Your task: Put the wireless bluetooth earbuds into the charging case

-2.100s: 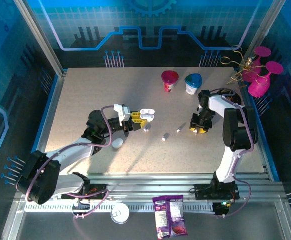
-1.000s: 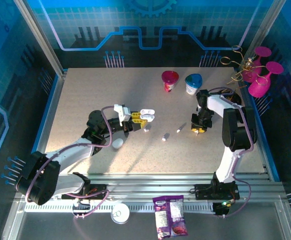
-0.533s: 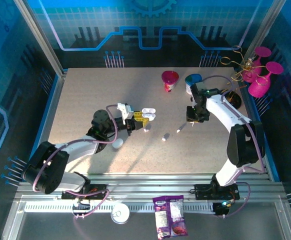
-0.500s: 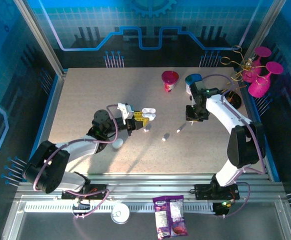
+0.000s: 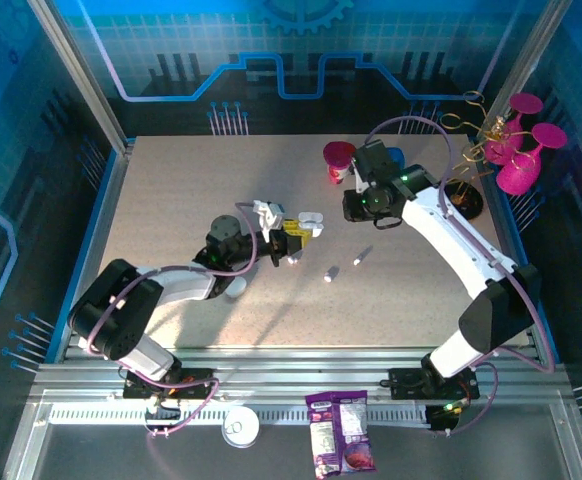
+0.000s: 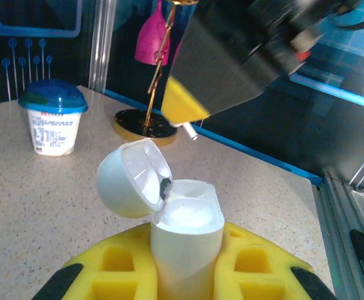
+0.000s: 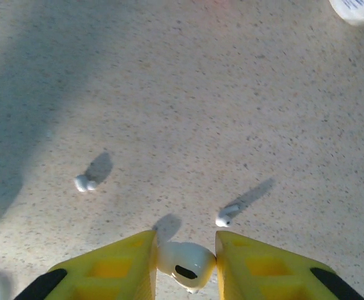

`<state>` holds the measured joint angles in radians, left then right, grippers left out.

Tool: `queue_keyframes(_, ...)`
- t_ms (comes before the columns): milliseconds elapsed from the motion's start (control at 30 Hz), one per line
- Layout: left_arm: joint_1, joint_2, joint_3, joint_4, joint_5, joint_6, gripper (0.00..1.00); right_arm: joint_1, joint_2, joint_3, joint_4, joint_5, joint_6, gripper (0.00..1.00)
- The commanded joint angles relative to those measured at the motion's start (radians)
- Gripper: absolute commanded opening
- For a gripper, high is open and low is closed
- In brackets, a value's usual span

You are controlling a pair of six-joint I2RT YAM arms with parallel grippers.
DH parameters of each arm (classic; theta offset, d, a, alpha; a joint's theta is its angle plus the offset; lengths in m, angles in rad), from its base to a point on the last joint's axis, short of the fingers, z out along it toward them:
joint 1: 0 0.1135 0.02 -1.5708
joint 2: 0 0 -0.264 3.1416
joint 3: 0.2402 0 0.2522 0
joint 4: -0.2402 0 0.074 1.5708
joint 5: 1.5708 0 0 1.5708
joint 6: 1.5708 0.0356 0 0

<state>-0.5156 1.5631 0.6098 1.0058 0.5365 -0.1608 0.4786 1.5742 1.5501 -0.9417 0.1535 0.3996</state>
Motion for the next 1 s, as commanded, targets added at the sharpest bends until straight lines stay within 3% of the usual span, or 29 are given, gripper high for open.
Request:
queue_keyframes(0, -0.008, 0.016, 0.054, 0.007, -0.053, -0.049, 0.0, 0.037, -0.028, 0.046, -0.011, 0.018, -0.011, 0.29)
queue_keyframes(667, -0.018, 0.07, 0.143, -0.052, -0.023, -0.213, 0.0, 0.097, -0.006, 0.059, 0.096, -0.117, -0.007, 0.28)
queue_keyframes(967, -0.02, 0.072, 0.147, -0.058, 0.009, -0.215, 0.0, 0.096, 0.021, 0.064, 0.113, -0.131, -0.007, 0.28)
